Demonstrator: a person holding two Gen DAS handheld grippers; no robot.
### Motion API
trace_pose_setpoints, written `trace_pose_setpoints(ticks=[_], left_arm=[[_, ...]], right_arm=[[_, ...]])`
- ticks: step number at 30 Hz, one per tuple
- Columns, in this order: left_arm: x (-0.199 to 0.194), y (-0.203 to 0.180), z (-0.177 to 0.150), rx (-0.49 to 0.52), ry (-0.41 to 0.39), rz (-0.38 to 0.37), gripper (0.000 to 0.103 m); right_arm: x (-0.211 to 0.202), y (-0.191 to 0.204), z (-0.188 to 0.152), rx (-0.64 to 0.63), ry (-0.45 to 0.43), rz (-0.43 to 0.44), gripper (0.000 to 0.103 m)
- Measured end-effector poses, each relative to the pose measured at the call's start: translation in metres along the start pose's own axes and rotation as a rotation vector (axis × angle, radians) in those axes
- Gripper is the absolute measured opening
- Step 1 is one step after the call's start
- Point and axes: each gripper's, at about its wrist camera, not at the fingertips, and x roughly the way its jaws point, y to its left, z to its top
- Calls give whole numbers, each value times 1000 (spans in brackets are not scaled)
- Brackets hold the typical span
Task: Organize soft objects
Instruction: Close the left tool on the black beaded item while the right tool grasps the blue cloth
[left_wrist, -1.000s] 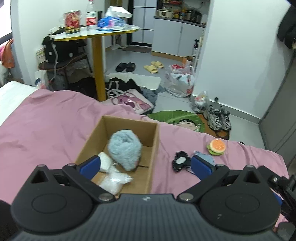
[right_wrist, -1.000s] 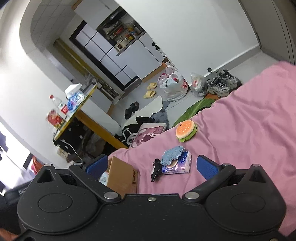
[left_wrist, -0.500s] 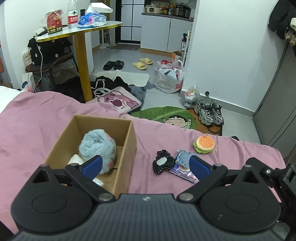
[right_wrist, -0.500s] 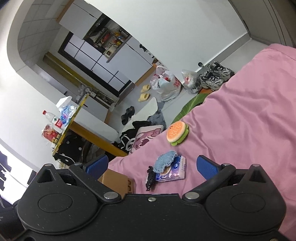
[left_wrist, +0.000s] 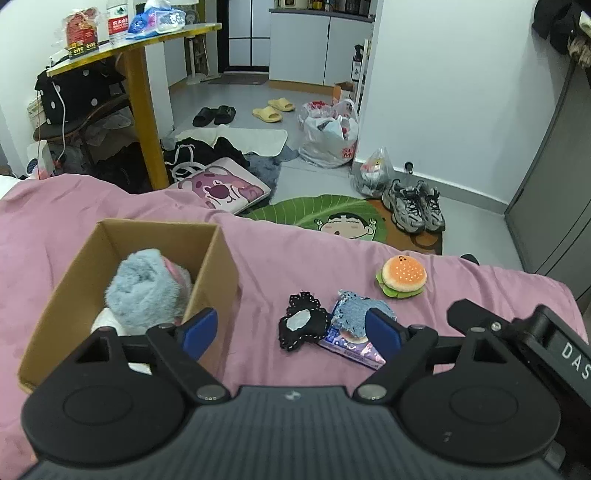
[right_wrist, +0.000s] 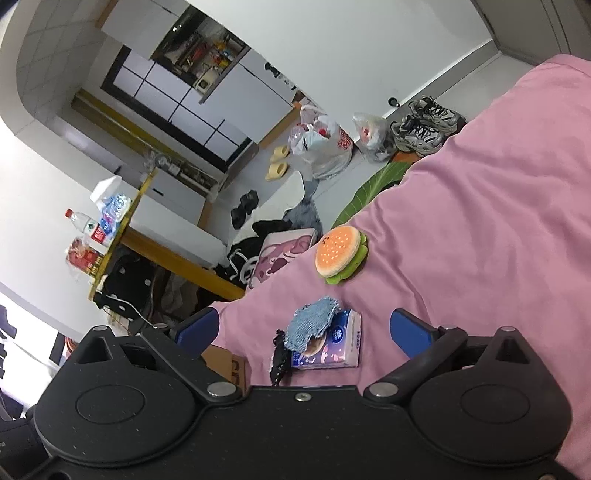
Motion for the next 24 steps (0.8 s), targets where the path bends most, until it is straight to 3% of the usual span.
trace_pose_setpoints(ticks=[17,24], left_arm=[[66,-19,1,8,72,77,70],[97,-21,-5,8,141,117,69]], right_arm=[[48,-28,10,80,110,7,74],[62,-28,8,100,139,47,74]])
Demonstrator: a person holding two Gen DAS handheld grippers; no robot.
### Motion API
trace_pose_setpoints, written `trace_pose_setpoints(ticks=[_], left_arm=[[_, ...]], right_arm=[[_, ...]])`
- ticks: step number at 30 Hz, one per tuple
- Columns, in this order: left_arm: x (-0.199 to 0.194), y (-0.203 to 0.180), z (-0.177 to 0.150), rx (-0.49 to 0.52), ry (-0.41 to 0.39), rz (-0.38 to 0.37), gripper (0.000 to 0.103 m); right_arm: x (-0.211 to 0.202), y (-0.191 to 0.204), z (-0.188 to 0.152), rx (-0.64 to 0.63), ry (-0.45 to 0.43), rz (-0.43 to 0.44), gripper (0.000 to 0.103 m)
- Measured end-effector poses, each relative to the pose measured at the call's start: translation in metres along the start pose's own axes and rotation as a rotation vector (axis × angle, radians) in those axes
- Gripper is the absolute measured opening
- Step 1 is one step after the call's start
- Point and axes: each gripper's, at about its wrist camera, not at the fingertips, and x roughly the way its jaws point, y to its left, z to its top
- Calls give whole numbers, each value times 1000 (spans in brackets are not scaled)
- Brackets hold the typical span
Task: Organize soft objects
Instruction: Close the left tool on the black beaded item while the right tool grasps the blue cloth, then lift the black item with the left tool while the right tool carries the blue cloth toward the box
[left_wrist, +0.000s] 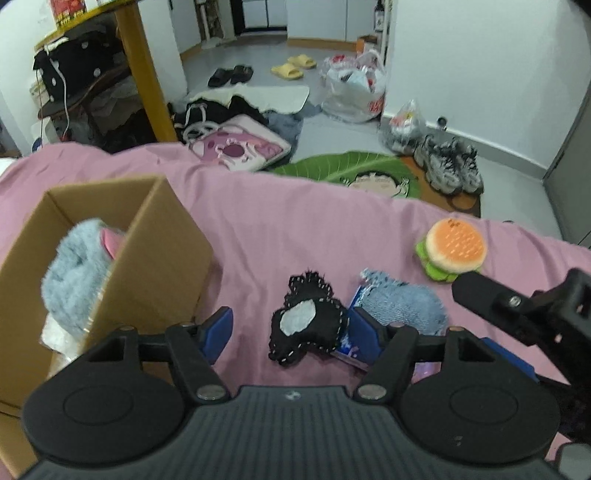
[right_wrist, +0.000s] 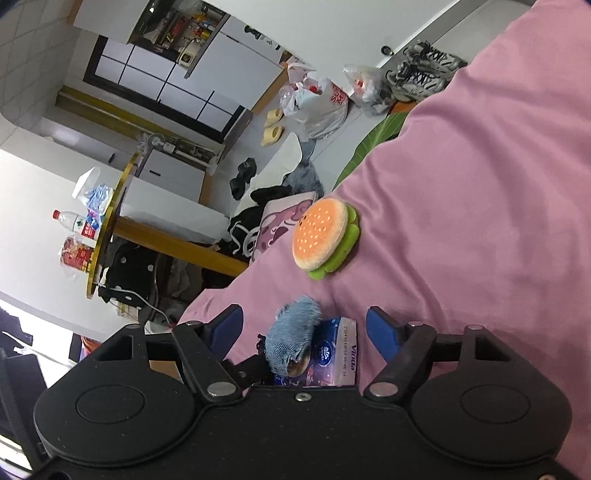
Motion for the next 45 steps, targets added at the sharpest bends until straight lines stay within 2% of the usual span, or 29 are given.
trace_pose_setpoints(ticks=[5,10,12,14,18,20,24,29,38,45], left_arm=[[13,-1,-6,-15,8,8,69],[20,-1,-4,-20,-9,-12,68],[22,2,-2,-38,-2,-46,52],[21,4,0,-45,3,-73,41],[19,3,1,-36,14,-81,35],[18,5,1,-38,18,-82,34],[17,10,1,-51,28,-96,32],[4,12,3,-67,9,-110,32],[-38,17,5,-74,-38,-155,32],[-74,26,-3,-73,-75,-181,32]], right_arm=[[11,-1,-2,-10,31,-2,74],[17,3,-2,-39,15,0,74],[22,4,-2,-51,14,-14,72],[26,8,-3,-69,15,-30,69],[33,15,-4,-107,6,-46,62],[37,15,-4,-127,11,-64,48],[33,13,-4,-132,0,-78,37],[13,7,-1,-103,-56,-117,25],[-25,-2,-9,-55,-108,-145,17],[-53,-1,-14,-16,-171,-118,15]])
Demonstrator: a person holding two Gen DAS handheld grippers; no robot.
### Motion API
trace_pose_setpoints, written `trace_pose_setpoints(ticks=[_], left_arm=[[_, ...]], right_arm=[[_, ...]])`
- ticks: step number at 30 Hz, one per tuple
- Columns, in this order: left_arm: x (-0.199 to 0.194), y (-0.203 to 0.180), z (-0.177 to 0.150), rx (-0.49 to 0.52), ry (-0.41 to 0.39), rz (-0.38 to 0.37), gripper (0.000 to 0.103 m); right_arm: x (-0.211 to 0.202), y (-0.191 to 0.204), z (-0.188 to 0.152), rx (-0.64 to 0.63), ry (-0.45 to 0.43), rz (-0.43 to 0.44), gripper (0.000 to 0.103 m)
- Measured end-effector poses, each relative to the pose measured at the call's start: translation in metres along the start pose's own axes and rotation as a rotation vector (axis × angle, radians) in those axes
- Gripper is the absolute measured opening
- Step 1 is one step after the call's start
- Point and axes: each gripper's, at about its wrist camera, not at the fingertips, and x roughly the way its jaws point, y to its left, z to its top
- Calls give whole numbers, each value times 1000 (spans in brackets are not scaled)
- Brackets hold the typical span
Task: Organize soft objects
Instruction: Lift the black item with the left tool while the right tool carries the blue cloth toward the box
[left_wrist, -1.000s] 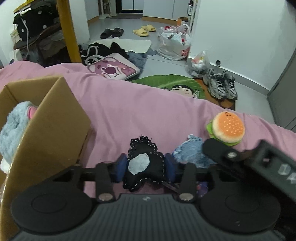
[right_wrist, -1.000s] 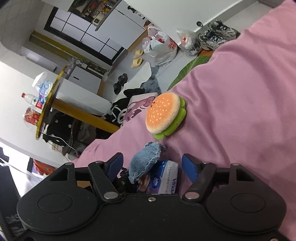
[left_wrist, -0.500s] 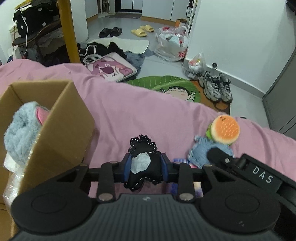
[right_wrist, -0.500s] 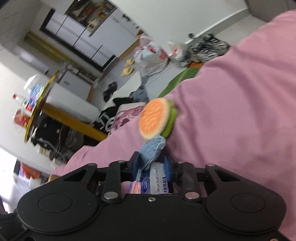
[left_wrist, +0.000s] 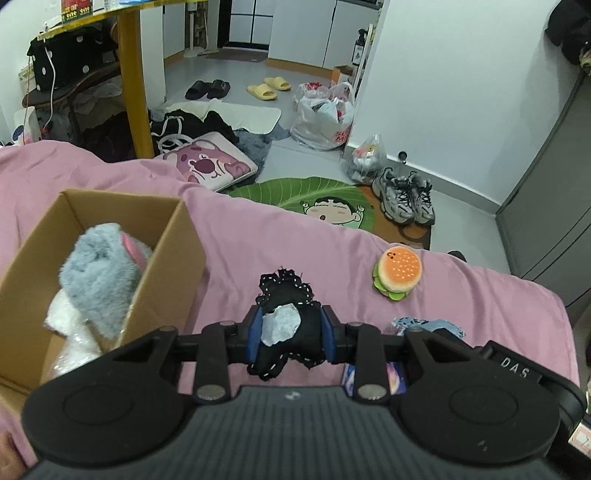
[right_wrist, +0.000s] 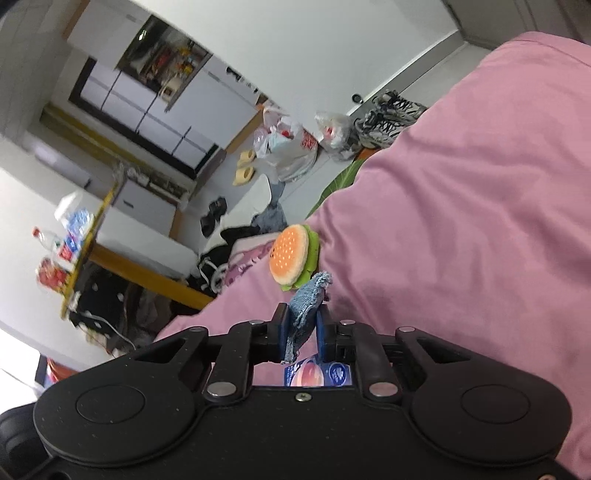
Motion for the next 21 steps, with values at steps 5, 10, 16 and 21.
trace_pose_setpoints(ticks=[5,10,16,21], left_arm=[[-26,8,-5,-19,-31,-16,32],[-52,23,-9,-35,-59,-23,32],[-85,39,-11,-43,-114,-34,32],[-105,58,-15,-77,-147,-39,32]], right_arm=[[-20,7,1,-15,-54,57,15],[-38,20,-5,-54,-82,106,15],[-61,32,-14,-89,-99,136,15],[-75,43,-20,-121,-115,154,14]])
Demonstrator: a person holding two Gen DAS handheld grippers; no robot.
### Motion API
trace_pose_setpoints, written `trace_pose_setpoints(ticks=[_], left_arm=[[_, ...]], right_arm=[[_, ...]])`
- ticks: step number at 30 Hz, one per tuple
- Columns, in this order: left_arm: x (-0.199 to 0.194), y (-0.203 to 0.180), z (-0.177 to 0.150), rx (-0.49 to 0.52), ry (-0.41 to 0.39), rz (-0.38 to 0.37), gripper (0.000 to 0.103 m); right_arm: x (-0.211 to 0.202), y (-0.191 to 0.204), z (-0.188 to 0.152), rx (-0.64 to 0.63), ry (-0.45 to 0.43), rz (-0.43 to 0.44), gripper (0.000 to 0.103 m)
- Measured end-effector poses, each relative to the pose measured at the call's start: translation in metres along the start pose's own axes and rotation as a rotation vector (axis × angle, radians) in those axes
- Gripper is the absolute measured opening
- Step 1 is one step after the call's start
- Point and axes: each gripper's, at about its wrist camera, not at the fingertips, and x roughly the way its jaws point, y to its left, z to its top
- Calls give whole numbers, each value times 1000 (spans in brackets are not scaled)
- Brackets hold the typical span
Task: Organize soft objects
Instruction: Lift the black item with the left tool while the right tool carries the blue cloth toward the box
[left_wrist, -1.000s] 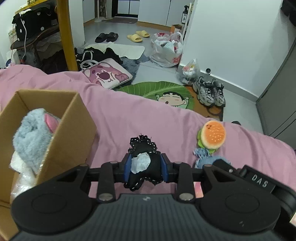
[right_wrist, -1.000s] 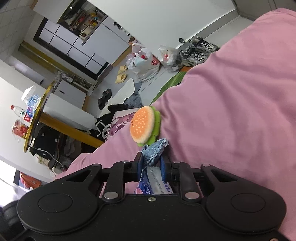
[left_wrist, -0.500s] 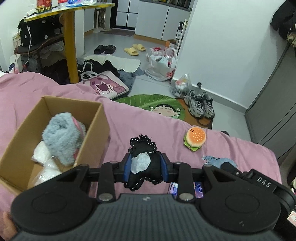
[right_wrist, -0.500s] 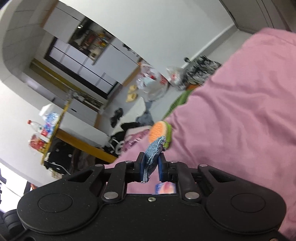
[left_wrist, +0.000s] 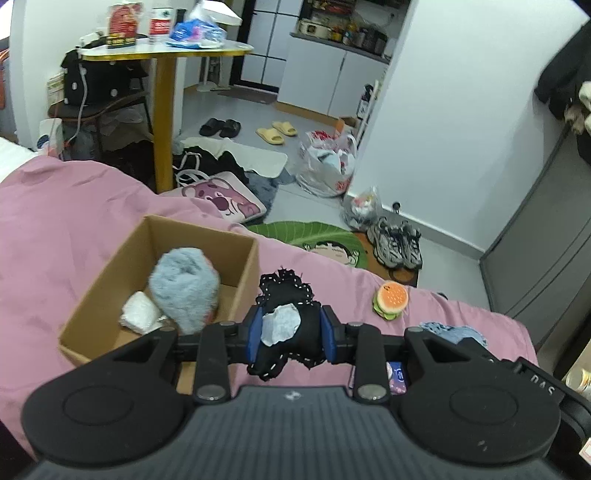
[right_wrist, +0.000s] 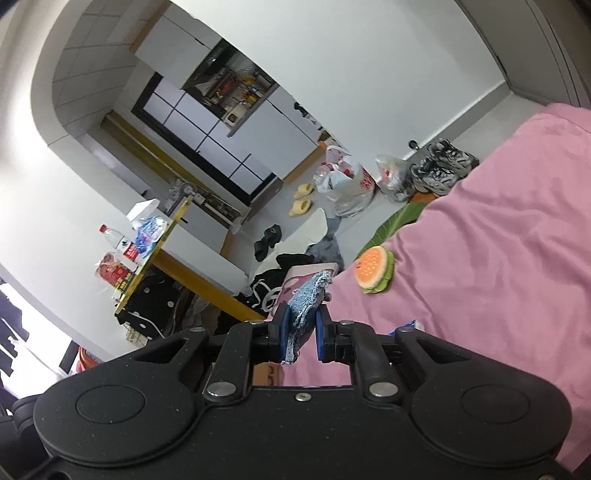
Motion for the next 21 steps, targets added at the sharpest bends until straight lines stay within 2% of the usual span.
trace_pose_setpoints(ticks=[10,21], left_arm=[[-33,46,2,-54,-38,0,32],[-44,94,13,-122,-61,-2,32]], right_arm=[[-9,31,-14,-65,8,19,15],[-14,61,-27,-124,12,39,15]])
